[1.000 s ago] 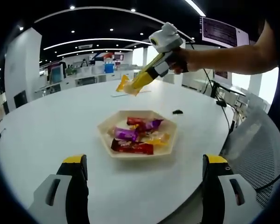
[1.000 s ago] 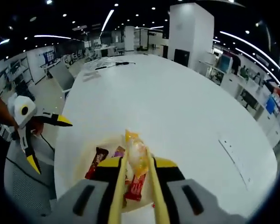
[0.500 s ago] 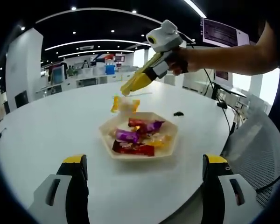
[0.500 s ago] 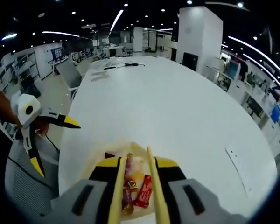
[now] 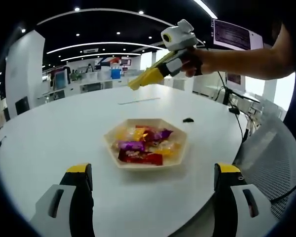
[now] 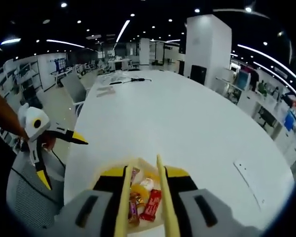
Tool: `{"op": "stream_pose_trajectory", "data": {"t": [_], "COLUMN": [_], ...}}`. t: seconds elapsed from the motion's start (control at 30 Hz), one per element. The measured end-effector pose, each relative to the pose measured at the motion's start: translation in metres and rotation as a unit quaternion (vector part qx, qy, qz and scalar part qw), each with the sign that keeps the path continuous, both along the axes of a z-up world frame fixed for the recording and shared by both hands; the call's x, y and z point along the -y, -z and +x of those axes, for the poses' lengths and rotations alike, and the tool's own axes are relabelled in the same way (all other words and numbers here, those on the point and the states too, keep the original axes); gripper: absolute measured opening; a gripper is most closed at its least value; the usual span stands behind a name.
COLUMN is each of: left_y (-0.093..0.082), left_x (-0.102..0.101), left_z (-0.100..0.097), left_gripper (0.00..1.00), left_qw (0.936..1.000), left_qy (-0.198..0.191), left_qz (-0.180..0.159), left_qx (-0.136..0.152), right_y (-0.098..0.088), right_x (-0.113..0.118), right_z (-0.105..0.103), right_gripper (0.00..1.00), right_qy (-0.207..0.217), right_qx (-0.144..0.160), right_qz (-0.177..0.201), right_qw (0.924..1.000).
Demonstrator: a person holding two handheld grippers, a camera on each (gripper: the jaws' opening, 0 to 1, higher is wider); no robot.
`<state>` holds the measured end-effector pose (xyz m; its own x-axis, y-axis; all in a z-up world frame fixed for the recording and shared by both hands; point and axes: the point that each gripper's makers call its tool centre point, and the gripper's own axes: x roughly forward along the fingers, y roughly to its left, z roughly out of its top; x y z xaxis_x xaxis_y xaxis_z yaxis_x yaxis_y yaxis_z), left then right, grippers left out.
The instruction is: Place the target food into the container with the food tongs after gripping and lifting it, then release it inside without dropping or visibly crushing the food.
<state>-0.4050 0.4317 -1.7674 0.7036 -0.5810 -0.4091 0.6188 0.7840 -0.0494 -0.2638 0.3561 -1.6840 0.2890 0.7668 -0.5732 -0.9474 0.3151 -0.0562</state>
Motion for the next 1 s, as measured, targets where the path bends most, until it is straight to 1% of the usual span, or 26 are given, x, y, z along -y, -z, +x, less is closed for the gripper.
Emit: {"op": "stream_pose_trajectory", "data": {"t": [0.07, 0.1, 0.2, 0.23, 0.3, 0.37, 0.53, 0.57, 0.6, 0.67, 0.73, 0.87, 1.0], "left_y": [0.000, 0.000, 0.000, 0.001, 0.001, 0.001, 0.001, 0.001, 0.001, 0.001, 0.001, 0.001, 0.002], "left_x": [0.000, 0.001, 0.001, 0.002, 0.002, 0.003, 0.003, 0.003, 0.002, 0.002, 0.002, 0.003, 0.004], "left_z": [0.000, 0.000, -0.001, -0.001, -0.001, -0.001, -0.002, -0.001, -0.001, -0.001, -0.001, -0.002, -0.002], "left_gripper": [1.00, 1.00, 1.00, 1.00, 1.00, 1.00, 1.00, 1.00, 1.00, 1.00, 1.00, 1.00, 1.00], "left_qw": [1.0000, 1.0000, 1.0000, 1.0000, 1.0000, 1.0000, 0.9999, 0.9999, 1.0000, 1.0000, 0.9999, 0.9999, 0.9999], "left_qy": [0.001, 0.002, 0.004, 0.005, 0.006, 0.007, 0.010, 0.009, 0.008, 0.008, 0.009, 0.011, 0.014], "left_qz": [-0.001, 0.000, 0.000, 0.001, 0.001, 0.002, 0.004, 0.004, 0.004, 0.003, 0.003, 0.004, 0.006], "left_qx": [-0.001, -0.001, -0.002, -0.002, -0.002, -0.003, -0.003, -0.002, -0.002, -0.002, -0.002, -0.002, -0.003], "right_y": [-0.008, -0.011, -0.018, -0.020, -0.026, -0.030, -0.043, -0.044, -0.045, -0.044, -0.043, -0.039, -0.033], "right_x": [0.004, 0.008, 0.017, 0.020, 0.027, 0.033, 0.051, 0.055, 0.059, 0.069, 0.080, 0.099, 0.110], "right_z": [-0.002, -0.004, -0.003, -0.003, -0.001, -0.002, -0.004, -0.004, -0.005, -0.004, -0.004, -0.003, -0.003], "right_gripper": [0.28, 0.28, 0.28, 0.28, 0.28, 0.28, 0.28, 0.28, 0.28, 0.28, 0.28, 0.29, 0.29], "right_qy": [0.002, 0.003, 0.012, 0.018, 0.033, 0.041, 0.050, 0.053, 0.053, 0.058, 0.062, 0.071, 0.076], "right_qx": [0.003, -0.001, 0.001, -0.004, -0.015, -0.023, -0.026, -0.026, -0.025, -0.015, -0.013, 0.005, 0.017], "right_qz": [0.008, 0.012, 0.022, 0.028, 0.053, 0.067, 0.100, 0.102, 0.102, 0.093, 0.087, 0.065, 0.053], "right_qw": [1.0000, 0.9999, 0.9997, 0.9994, 0.9979, 0.9966, 0.9934, 0.9930, 0.9931, 0.9939, 0.9942, 0.9954, 0.9955]}}
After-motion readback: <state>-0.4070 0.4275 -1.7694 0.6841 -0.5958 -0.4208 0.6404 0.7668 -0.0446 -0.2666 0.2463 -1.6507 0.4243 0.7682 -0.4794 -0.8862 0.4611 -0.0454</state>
